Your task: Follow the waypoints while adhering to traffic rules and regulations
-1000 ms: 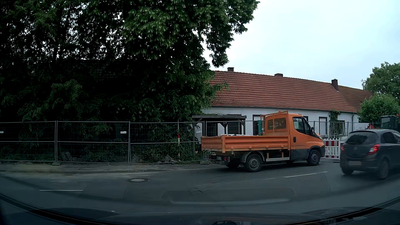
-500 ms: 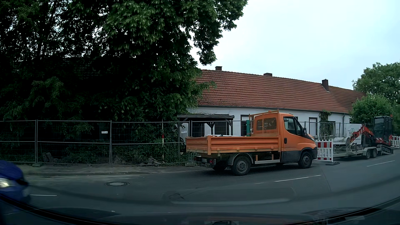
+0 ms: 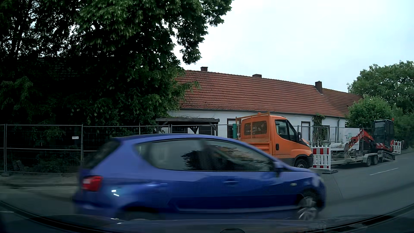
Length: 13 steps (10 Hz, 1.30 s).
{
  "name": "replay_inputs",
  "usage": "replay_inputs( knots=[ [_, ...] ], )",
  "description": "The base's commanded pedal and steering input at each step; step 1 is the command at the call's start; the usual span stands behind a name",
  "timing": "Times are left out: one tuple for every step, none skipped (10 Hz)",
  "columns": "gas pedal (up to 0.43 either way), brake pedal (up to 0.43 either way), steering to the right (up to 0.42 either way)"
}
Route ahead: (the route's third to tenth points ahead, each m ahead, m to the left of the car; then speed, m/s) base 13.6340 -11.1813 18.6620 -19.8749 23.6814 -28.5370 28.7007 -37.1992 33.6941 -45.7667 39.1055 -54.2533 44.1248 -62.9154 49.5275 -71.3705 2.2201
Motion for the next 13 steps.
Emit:
replay_inputs(
  knots=[
    [0.287, 0.000, 0.501],
    [0.331, 0.000, 0.555],
    [0.339, 0.000, 0.580],
    [0.339, 0.000, 0.588],
    [0.339, 0.000, 0.574],
    [0.339, 0.000, 0.560],
    [0.339, 0.000, 0.541],
    [0.358, 0.000, 0.533],
    [0.370, 0.000, 0.532],
    [0.370, 0.000, 0.519],
    [0.370, 0.000, 0.498],
    [0.370, 0.000, 0.485],
    [0.370, 0.000, 0.476]
  ],
)
